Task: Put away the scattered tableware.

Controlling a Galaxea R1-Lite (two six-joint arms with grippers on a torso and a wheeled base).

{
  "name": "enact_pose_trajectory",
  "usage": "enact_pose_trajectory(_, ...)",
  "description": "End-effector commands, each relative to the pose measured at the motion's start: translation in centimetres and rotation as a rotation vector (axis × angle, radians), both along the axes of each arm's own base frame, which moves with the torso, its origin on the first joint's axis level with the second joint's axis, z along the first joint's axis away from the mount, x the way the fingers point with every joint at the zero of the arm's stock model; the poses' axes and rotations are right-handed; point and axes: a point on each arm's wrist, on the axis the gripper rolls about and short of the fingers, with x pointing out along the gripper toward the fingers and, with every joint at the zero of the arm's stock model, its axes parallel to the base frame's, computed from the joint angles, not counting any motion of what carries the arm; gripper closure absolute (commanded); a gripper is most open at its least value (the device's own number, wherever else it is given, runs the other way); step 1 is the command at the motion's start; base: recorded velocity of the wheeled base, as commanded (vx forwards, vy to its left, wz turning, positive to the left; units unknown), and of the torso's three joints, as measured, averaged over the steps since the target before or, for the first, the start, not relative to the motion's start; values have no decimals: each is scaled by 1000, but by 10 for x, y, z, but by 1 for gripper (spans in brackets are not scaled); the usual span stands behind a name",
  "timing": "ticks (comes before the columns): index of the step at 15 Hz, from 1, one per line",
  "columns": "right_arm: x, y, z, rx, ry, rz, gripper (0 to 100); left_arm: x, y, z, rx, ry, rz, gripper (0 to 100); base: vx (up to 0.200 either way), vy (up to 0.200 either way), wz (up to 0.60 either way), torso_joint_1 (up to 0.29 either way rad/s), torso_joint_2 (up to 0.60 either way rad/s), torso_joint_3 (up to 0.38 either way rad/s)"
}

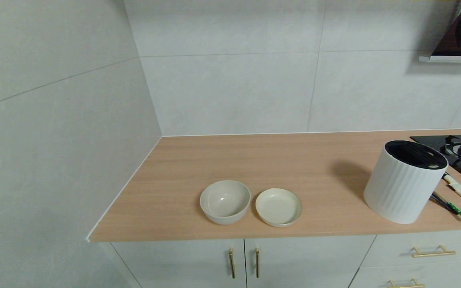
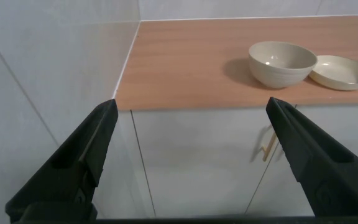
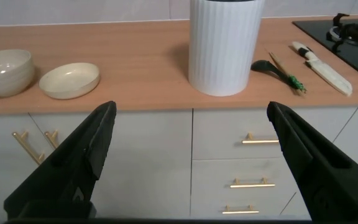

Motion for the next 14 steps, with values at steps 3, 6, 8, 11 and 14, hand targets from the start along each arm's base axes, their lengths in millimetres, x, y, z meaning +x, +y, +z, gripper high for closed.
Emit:
enact_pose_trajectory(3,0,0,0,0,0,0,0,0,0,0,0,0,0,0,0,0,0,0,0,0)
enact_pose_trajectory(6,0,0,0,0,0,0,0,0,0,0,0,0,1,0,0,0,0,-137,303,159)
enact_pose_trajectory(8,0,0,0,0,0,0,0,0,0,0,0,0,1,0,0,0,0,-173,398,215)
enact_pose_trajectory(11,0,0,0,0,0,0,0,0,0,0,0,0,0,0,0,0,0,-233,505,276)
enact_pose_trajectory(14,0,0,0,0,0,0,0,0,0,0,0,0,1,0,0,0,0,-248,554,297)
